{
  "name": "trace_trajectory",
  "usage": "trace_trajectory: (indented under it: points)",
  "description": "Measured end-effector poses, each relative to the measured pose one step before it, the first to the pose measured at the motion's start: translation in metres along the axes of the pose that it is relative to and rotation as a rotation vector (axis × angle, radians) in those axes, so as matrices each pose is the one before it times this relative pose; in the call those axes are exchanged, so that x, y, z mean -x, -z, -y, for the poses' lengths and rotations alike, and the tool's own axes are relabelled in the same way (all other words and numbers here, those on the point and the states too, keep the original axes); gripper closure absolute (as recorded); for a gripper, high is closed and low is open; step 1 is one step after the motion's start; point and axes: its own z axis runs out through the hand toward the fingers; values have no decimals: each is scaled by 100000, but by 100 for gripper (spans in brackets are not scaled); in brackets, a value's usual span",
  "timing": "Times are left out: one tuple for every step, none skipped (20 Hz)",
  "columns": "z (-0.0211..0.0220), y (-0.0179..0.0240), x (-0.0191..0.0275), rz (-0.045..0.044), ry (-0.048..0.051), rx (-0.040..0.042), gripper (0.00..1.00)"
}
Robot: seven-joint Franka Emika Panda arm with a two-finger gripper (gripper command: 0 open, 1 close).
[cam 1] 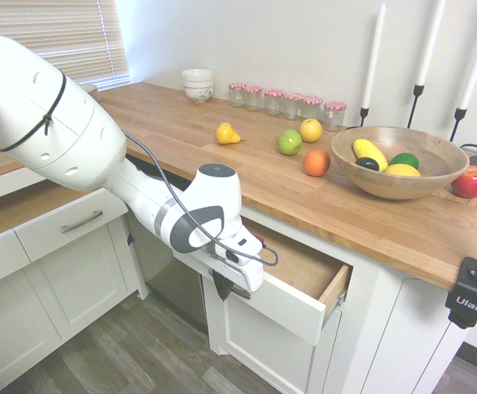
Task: Close the drawer
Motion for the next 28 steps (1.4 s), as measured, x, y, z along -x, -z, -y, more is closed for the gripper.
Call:
trace_trajectory:
  points:
    - [383,68,-544,-88,-148,141,100]
    - [397,56,-478,-149,-101,71,100]
    - [415,53,-411,-103,-20,71,100]
    - [410,-11,-364,-14,83,213,100]
    - [356,-57,-288,8,92,363,100]
    - [378,-91,-257,63,-28,382,100]
    - [375,-66,-233,91,14,285,100]
    - [385,-36,-221,-32,68,164,100]
    - [425,19,-214,-62,67,115,100]
    - [397,61,-181,-85,92,32,100]
    - [392,74,-189,-164,12,-53,100]
    - [363,53,-180,-126,-33,20,100]
    - [319,46,-174,-84,24,44,100]
    - [277,-2,-165,-18,68,113,100]
    - [261,-2,-173,-139,28,-14,100]
    - [230,5,-149,-64,32,34,100]
    - [201,-15,-120,-24,60,81,100]
    - [216,4,-117,-91,49,-6,100]
    - [199,-8,-98,-31,69,32,100]
    - [205,19,-109,-177,76,-117,100]
    - [187,16,-88,-90,-17,-49,100]
    - [208,81,-107,-137,-68,-122,100]
    - [193,67,-92,-66,-6,-53,100]
    - [192,111,-98,-153,11,-139,100]
    - [159,85,-79,-14,-28,7,100]
    - [131,73,-67,-71,-23,-65,100]
    - [116,38,-60,-81,-1,-70,100]
    - [64,-20,-43,-87,-18,-61,100]
